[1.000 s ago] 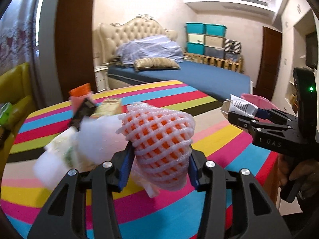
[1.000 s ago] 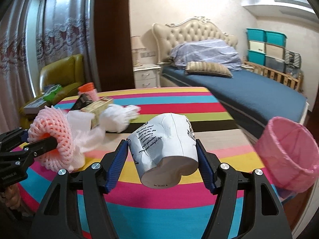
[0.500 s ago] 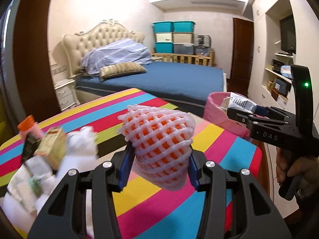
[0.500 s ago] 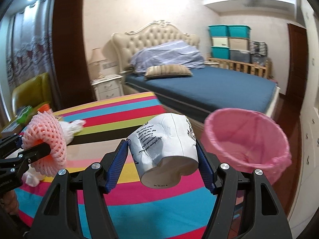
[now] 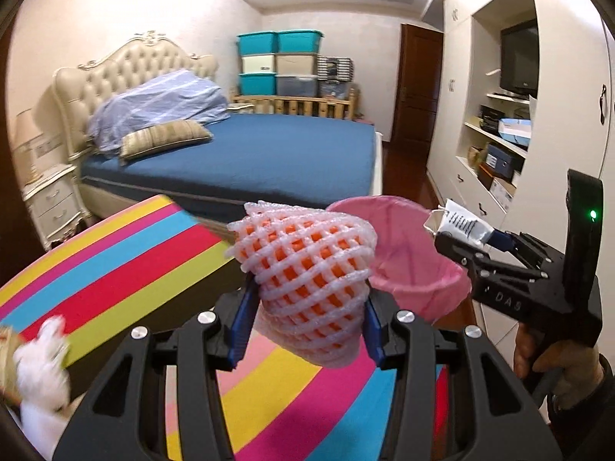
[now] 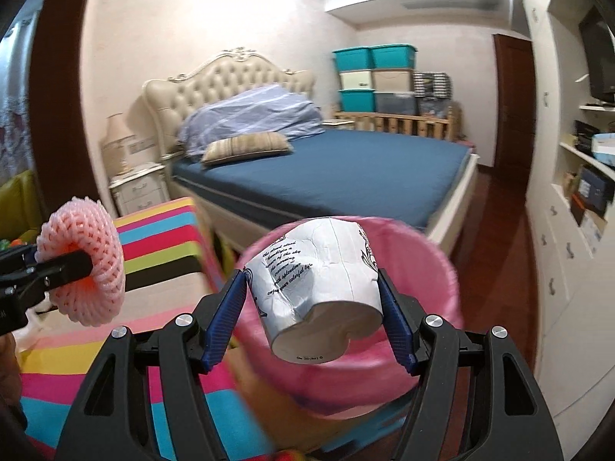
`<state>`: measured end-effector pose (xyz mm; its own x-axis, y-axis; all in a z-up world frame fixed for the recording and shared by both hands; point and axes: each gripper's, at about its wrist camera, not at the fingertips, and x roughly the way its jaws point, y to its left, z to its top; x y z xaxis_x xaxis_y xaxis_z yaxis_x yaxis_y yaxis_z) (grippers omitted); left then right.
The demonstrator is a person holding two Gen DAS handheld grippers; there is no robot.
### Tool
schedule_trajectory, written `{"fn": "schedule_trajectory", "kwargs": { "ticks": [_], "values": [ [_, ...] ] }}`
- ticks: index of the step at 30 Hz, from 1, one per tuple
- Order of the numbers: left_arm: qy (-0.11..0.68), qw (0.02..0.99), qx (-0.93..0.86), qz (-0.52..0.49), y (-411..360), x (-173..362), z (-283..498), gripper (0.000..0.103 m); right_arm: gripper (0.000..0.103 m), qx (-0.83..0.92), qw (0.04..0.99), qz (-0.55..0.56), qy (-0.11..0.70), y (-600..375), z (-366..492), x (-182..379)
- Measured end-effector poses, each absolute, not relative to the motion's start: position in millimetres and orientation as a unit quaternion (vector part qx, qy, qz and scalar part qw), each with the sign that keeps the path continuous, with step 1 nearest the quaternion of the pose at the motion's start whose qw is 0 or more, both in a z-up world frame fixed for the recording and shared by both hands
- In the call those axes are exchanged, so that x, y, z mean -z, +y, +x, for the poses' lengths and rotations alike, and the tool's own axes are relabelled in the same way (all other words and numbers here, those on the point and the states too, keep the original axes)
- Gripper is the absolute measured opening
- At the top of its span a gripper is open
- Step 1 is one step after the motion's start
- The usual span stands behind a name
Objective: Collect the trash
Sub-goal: 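Carry both items to the pink wastebasket and open both tools to drop them, then move both tools back over the table toward the foam sheets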
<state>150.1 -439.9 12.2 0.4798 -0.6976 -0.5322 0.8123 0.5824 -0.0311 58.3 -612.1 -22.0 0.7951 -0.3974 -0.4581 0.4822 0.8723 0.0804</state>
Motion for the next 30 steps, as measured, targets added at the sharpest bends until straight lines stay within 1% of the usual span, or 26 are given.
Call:
{"fn": "schedule_trajectory", "kwargs": {
  "ticks": [7, 11, 12, 13, 14, 15, 17, 19, 22, 30],
  "values": [
    [0.269, 0.832, 0.473, 0.112, -535.6, -13.4, 168.0, 0.048, 0.065, 0.253, 0.935, 0.103, 0.227, -661.7, 65.8, 36.3],
    [0.291, 0.819, 0.486, 0.099, -584.4, -9.0, 179.3, 0.053, 0.067, 0.248, 0.936, 0.101, 0.228, -676.4, 64.5, 41.6],
    [0.3, 0.811, 0.494, 0.094, -597.2, -6.5, 183.5, 0.061, 0.069, 0.246, 0.935, 0.097, 0.235, -678.6, 67.3, 44.9],
    [0.307, 0.806, 0.497, 0.093, -607.0, -4.6, 184.9, 0.073, 0.081, 0.245, 0.934, 0.094, 0.242, -677.7, 66.4, 48.4],
    [0.311, 0.806, 0.495, 0.092, -612.7, -3.2, 185.5, 0.077, 0.083, 0.246, 0.934, 0.094, 0.243, -677.5, 66.6, 51.2],
    [0.31, 0.813, 0.485, 0.089, -615.4, -3.1, 186.0, 0.081, 0.083, 0.245, 0.933, 0.096, 0.245, -678.6, 68.0, 53.9],
    [0.3, 0.822, 0.477, 0.082, -607.0, -5.7, 185.4, 0.083, 0.083, 0.248, 0.931, 0.103, 0.248, -677.9, 64.0, 56.1],
    [0.287, 0.836, 0.46, 0.085, -594.3, -9.6, 183.0, 0.091, 0.083, 0.249, 0.932, 0.108, 0.242, -675.0, 55.6, 54.5],
    [0.264, 0.858, 0.432, 0.09, -549.5, -16.3, 176.0, 0.098, 0.083, 0.247, 0.933, 0.115, 0.237, -662.8, 42.4, 50.1],
    [0.277, 0.874, 0.39, 0.085, -435.2, -11.9, 152.2, 0.098, 0.084, 0.199, 0.943, 0.119, 0.238, -602.2, 38.3, 40.9]
  ]
}}
